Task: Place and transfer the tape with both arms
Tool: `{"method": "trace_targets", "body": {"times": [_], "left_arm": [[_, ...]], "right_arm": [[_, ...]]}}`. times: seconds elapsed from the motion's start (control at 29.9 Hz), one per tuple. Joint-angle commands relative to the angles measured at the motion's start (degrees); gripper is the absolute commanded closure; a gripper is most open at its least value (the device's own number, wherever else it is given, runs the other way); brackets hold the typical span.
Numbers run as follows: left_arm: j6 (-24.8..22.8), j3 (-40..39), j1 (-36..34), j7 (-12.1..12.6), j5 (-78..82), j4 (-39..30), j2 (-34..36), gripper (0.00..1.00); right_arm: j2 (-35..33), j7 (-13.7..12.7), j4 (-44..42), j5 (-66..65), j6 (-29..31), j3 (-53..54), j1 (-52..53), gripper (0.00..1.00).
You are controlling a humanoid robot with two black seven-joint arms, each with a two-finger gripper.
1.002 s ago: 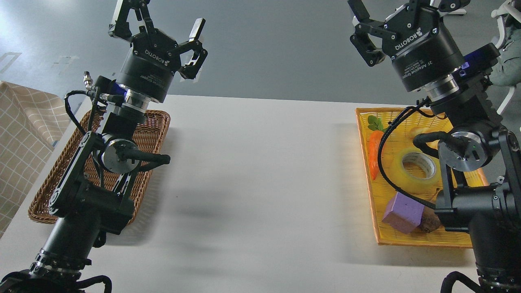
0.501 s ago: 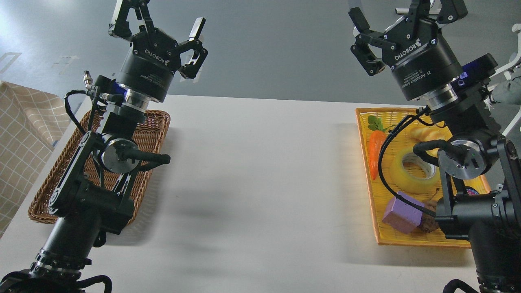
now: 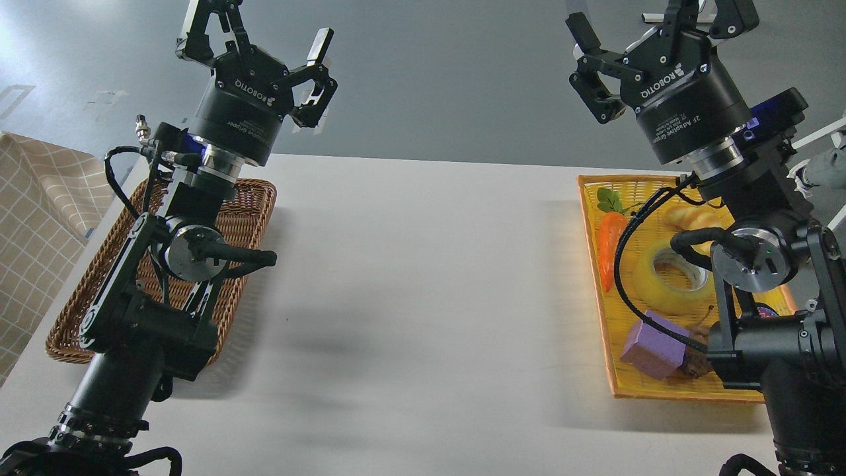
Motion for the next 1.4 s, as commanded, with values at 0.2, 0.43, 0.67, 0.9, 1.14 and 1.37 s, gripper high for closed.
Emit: {"method": "trace_targets", "body": {"times": [0.2, 0.43, 0.67, 0.9, 1.14, 1.37], "left_arm": [[-0.01, 0.0, 0.08, -0.02, 0.0, -0.01, -0.94, 0.01], [-0.01, 0.0, 0.17, -0.02, -0.09, -0.01, -1.03, 0.01], [-0.01, 0.0, 0.17, -0.02, -0.09, -0.01, -1.03, 0.01], [-0.1, 0.0, 0.26, -0.02, -0.09, -0.1, -1.12, 0.01], [-0.01, -0.09, 0.61, -0.02, -0.09, -0.1, -1.12, 0.01], [-0.1, -0.09, 1.49, -0.02, -0.09, -0.1, -0.95, 0.01]], "right_arm": [[0.0, 0.09, -0.18, 0.0, 0.08, 0.18, -0.1, 0.0], [0.0, 0.18, -0.36, 0.0, 0.08, 0.18, -0.02, 0.0], [0.0, 0.18, -0.44, 0.0, 0.08, 0.09, -0.01, 0.0], [0.0, 0.09, -0.53, -0.44, 0.08, 0.09, -0.1, 0.0], [0.0, 0.18, -0.36, -0.53, -0.01, 0.18, -0.36, 0.0], [-7.03, 0.09, -1.94, -8.96, -0.27, -0.44, -1.68, 0.0]]}}
